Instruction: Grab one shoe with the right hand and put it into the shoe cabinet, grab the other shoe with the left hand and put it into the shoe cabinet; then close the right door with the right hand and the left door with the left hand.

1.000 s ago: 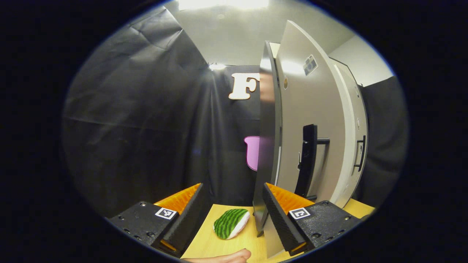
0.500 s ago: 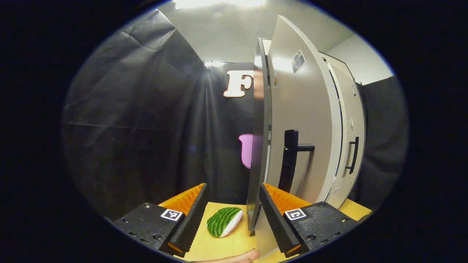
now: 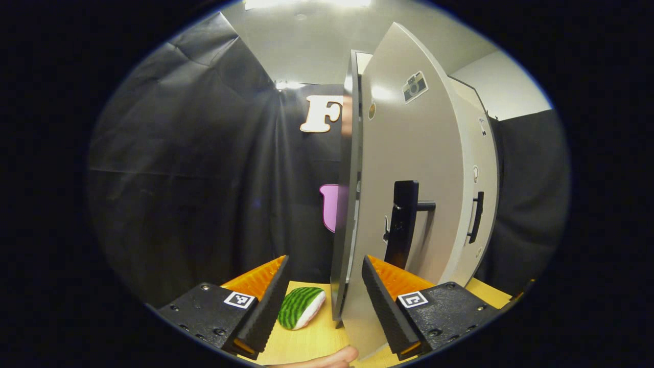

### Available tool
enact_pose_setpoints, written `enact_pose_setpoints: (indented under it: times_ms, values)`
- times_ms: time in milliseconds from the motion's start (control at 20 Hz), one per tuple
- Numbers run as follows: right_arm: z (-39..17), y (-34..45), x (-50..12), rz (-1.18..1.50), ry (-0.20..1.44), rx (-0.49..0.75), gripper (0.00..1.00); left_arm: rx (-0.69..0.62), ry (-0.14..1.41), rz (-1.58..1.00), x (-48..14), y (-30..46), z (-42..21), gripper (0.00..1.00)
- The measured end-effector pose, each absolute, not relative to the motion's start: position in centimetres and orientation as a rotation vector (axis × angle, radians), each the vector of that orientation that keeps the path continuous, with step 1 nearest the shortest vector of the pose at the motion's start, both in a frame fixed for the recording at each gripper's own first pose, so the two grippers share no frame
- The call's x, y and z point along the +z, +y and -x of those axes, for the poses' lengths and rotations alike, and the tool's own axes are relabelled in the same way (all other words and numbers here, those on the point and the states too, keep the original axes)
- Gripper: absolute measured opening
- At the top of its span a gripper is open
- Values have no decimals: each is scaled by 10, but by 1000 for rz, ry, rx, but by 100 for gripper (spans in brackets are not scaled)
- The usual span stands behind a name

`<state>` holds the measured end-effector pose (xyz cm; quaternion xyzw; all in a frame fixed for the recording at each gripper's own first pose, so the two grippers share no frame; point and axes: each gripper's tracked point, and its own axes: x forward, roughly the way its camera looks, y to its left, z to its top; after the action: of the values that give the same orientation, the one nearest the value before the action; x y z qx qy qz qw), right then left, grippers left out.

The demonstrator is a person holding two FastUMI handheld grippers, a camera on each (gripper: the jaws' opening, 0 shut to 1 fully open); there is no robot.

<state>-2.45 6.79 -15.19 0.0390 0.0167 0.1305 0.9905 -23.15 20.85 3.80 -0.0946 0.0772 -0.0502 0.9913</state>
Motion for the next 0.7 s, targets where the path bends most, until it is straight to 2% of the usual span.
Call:
enact_pose_setpoints:
  times_ms: [250,550,700]
  values:
    - [19,61,-152,-78,37,248,96,-151,148,208,41,169,236,87]
    - [18,51,-150,-77,28,233,94,-130,160,246,34,153,218,87]
    - [17,45,-149,-84,25,224,94,-161,164,243,33,143,219,85]
